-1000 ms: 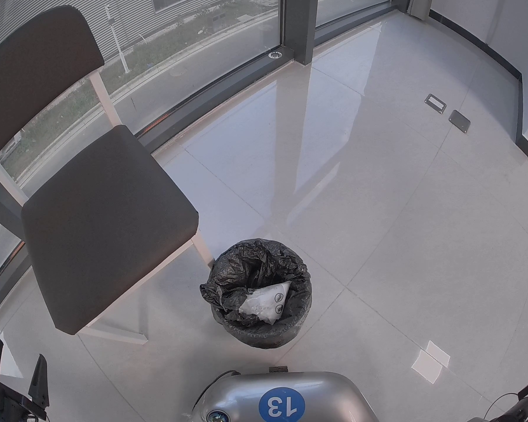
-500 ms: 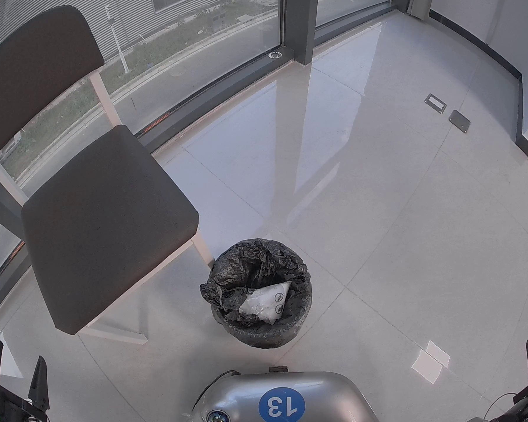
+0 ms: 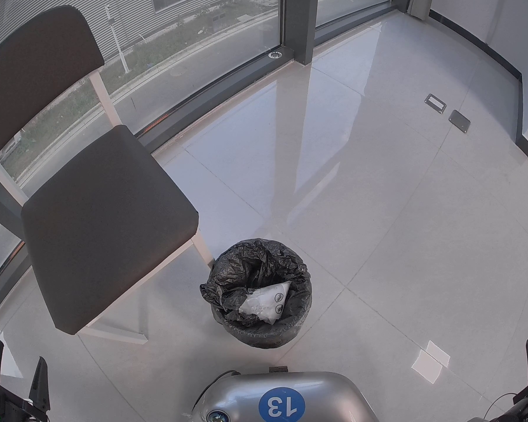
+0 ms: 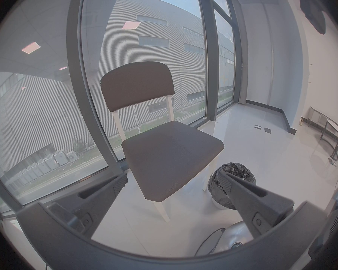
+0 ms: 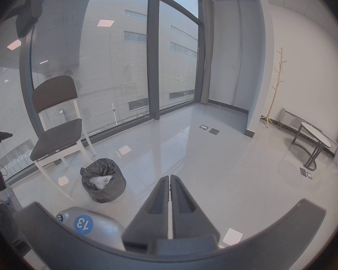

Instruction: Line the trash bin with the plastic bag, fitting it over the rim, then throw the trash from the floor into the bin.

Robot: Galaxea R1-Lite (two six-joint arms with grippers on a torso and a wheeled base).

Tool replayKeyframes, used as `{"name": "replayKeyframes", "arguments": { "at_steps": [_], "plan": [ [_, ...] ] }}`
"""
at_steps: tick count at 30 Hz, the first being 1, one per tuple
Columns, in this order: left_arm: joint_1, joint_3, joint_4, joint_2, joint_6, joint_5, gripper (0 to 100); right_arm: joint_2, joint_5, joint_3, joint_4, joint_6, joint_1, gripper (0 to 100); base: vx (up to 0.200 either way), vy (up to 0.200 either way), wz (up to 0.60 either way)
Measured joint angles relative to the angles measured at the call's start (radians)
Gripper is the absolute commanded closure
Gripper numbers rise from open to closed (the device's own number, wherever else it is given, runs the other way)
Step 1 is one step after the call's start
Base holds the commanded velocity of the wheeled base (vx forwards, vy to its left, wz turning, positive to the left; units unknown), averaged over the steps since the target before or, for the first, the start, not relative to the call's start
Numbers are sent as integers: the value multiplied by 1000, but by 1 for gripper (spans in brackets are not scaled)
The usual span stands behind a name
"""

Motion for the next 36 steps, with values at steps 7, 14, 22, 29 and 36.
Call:
{"name": "replayKeyframes", "arguments": {
  "at_steps": [7,14,22,29,36],
  "plan": [
    [-3,0,29,0,6,-14,0,0,0,0,0,1,0,100,0,0,0],
    [-70,0,64,-30,9,-28,0,0,-1,0,0,0,0,100,0,0,0],
    [-73,0,64,-65,-41,-15,0,0,-1,0,0,0,0,100,0,0,0],
    [-74,0,65,-71,-42,-6,0,1,-2,0,0,0,0,100,0,0,0],
    [-75,0,65,-72,-41,-6,0,1,-2,0,0,2,0,100,0,0,0]
  ]
}}
